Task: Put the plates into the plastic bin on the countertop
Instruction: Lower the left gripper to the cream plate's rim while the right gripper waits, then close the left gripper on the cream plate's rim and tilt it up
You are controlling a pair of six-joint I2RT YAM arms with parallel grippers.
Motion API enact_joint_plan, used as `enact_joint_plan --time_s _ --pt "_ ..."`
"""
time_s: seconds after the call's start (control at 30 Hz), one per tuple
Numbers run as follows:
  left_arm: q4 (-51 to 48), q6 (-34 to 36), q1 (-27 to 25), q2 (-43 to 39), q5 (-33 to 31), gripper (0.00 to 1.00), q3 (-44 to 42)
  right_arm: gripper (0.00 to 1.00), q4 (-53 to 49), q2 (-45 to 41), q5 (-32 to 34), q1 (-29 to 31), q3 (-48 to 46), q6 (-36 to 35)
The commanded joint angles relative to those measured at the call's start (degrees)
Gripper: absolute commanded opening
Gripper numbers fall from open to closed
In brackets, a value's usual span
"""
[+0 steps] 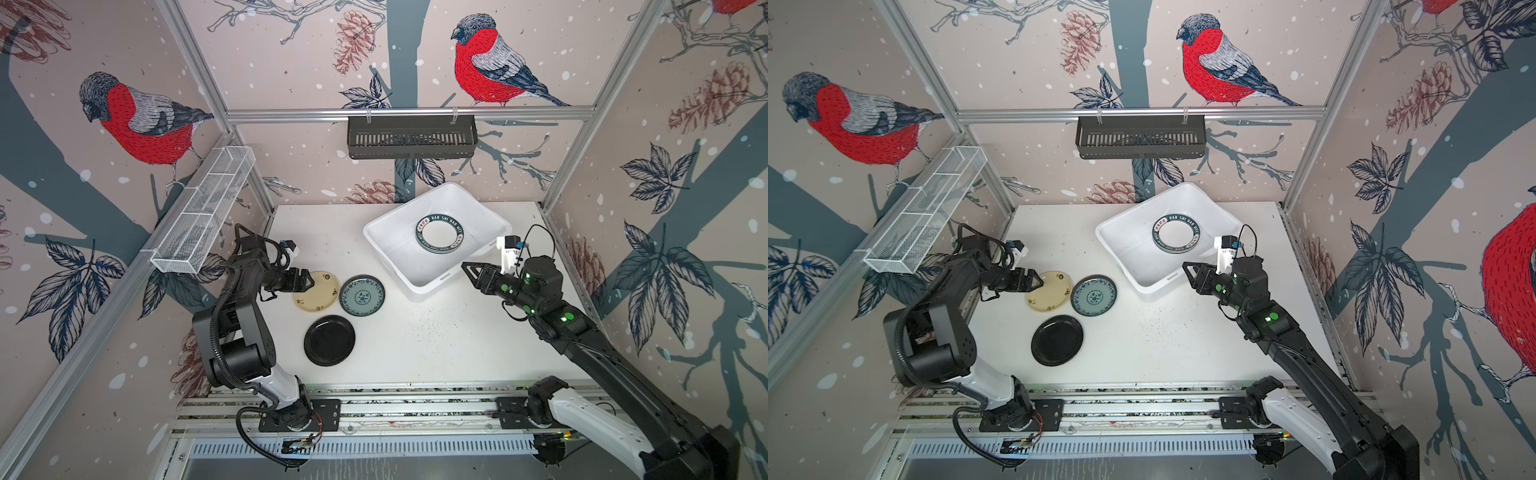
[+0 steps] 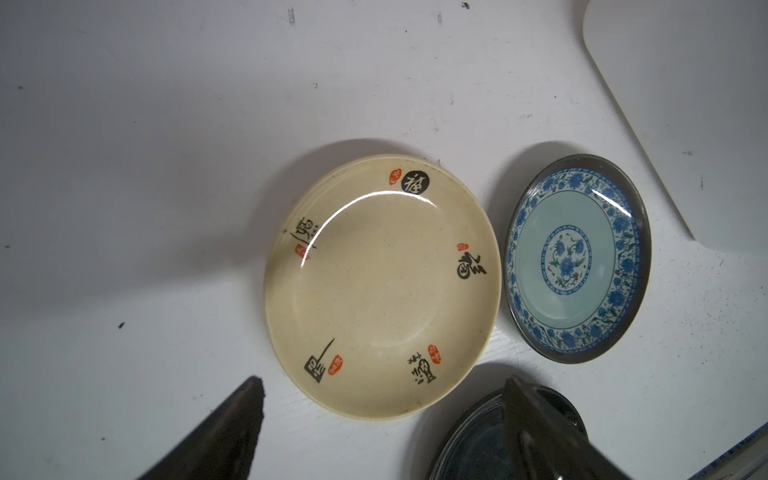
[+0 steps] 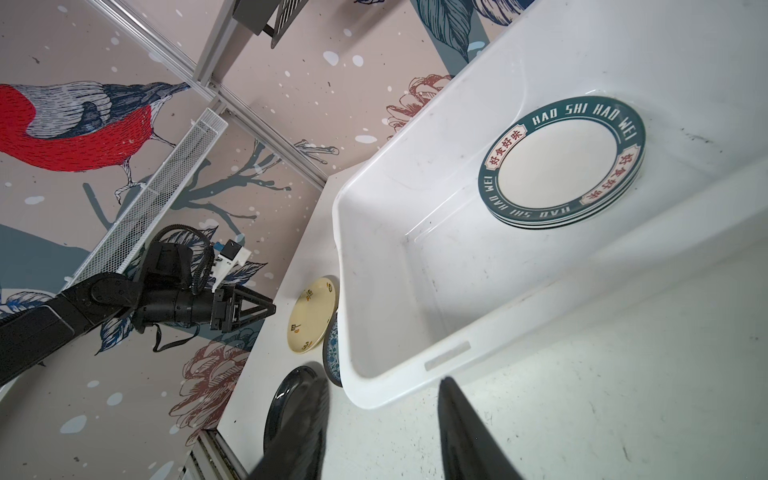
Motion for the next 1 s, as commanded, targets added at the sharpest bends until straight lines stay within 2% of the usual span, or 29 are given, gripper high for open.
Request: enact_joint_plan --time_s 0.0,0.17,0.27,0.4,0.5,0.73,0.97 --pt "0.0 0.7 0.5 1.1 -0.7 0.86 -0.1 0.45 3.4 0.4 1.4 0.1 0.3 0.2" --pt "0.7 0.8 2.8 2.9 0.0 0.81 -1.1 0.44 4.6 1.1 1.1 0.3 -0.1 0.5" --pt "0.4 1.0 4.6 4.8 1.0 0.75 -0.8 0.44 5.1 1.1 1.2 0.3 -0.3 0.5" --pt "-0.6 1.4 7.2 8.3 4.3 0.71 0.7 0.44 5.3 1.2 1.2 0.3 -0.4 0.5" --pt "-1.7 3.1 7.7 11.0 6.6 0.6 1.7 0.44 5.4 0.9 1.3 0.4 -0.8 0.7" --pt "-1.2 3.9 8.0 14.3 8.1 0.55 2.3 0.43 6.0 0.4 1.6 0.4 -2.1 1.2" --pt "-0.8 3.7 8.0 17.1 9.5 0.45 3.1 0.43 7.0 1.6 1.4 0.5 -2.2 1.3"
